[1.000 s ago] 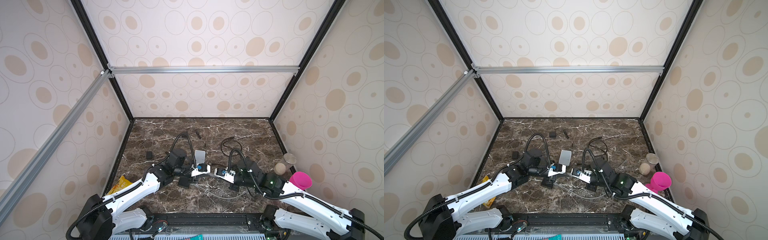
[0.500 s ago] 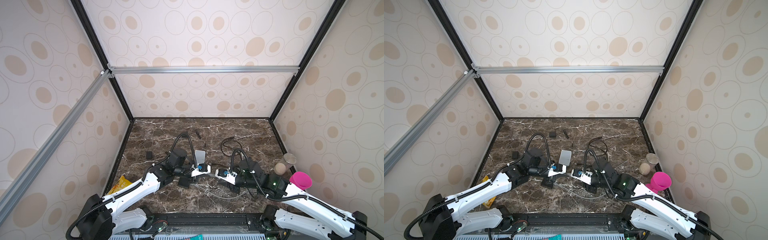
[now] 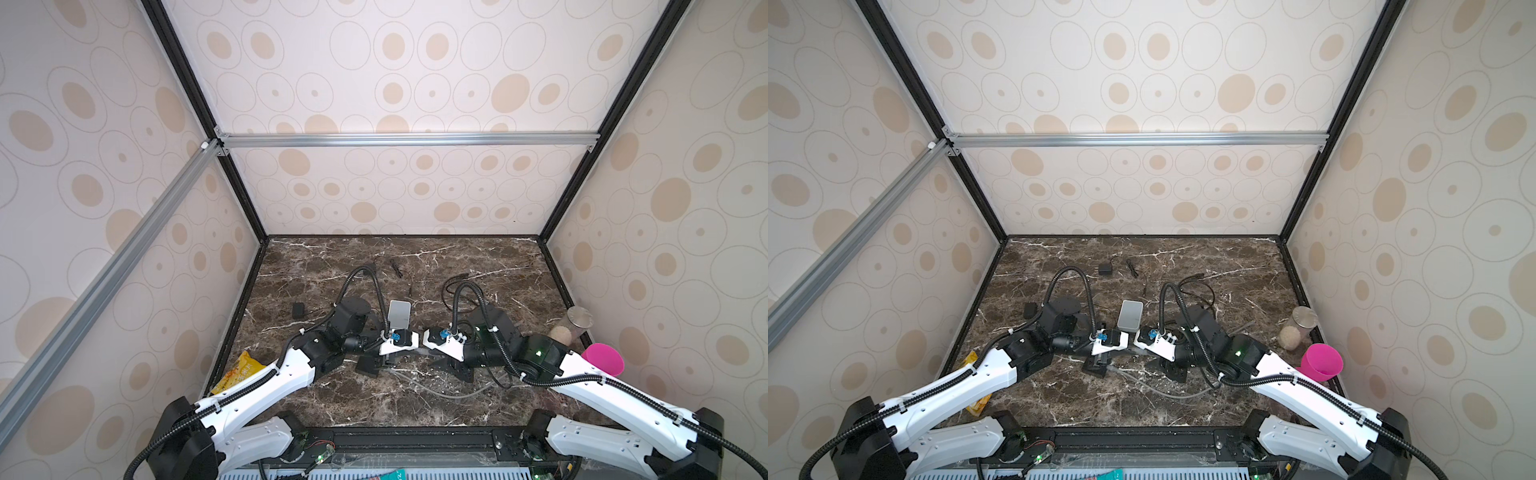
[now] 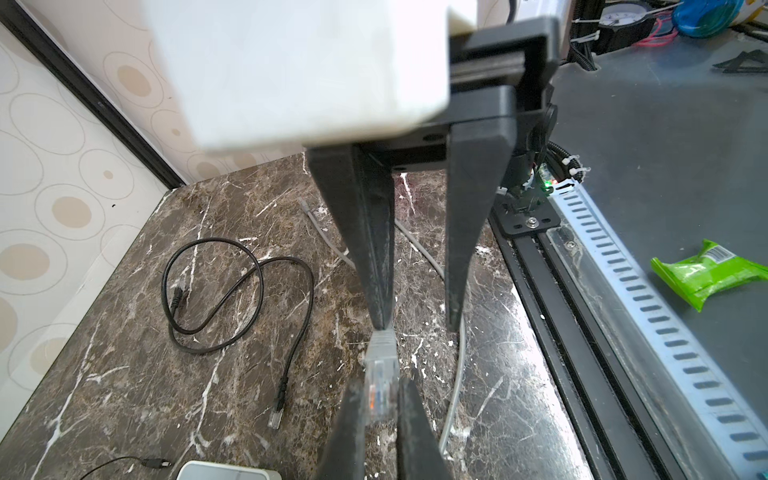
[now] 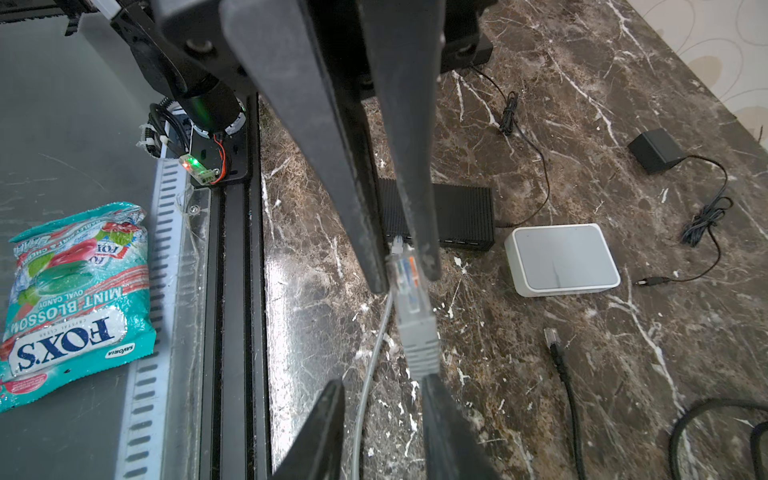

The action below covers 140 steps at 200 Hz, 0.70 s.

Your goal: Insert the plug into the switch port

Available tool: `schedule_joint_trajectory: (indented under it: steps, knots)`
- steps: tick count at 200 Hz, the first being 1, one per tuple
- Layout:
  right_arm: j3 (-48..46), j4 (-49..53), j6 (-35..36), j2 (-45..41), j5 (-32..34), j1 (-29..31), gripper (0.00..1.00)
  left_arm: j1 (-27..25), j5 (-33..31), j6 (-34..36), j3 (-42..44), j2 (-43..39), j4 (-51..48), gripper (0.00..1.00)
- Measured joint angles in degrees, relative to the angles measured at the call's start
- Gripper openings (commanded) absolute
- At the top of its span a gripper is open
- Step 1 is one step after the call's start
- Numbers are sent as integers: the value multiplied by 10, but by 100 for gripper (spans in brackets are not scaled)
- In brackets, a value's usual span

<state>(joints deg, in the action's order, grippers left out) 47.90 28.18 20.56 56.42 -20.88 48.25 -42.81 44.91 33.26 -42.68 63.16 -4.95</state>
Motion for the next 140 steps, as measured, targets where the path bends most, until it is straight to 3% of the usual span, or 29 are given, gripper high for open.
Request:
schedule_joint_trajectory:
  steps: [89, 140]
  knots:
    - [1, -26, -1, -3, 17, 0, 34, 0, 20, 1, 0, -8, -3, 6]
    - [-4, -46, 4, -4, 0, 0, 29, 0, 24, 1, 0, -11, -3, 6]
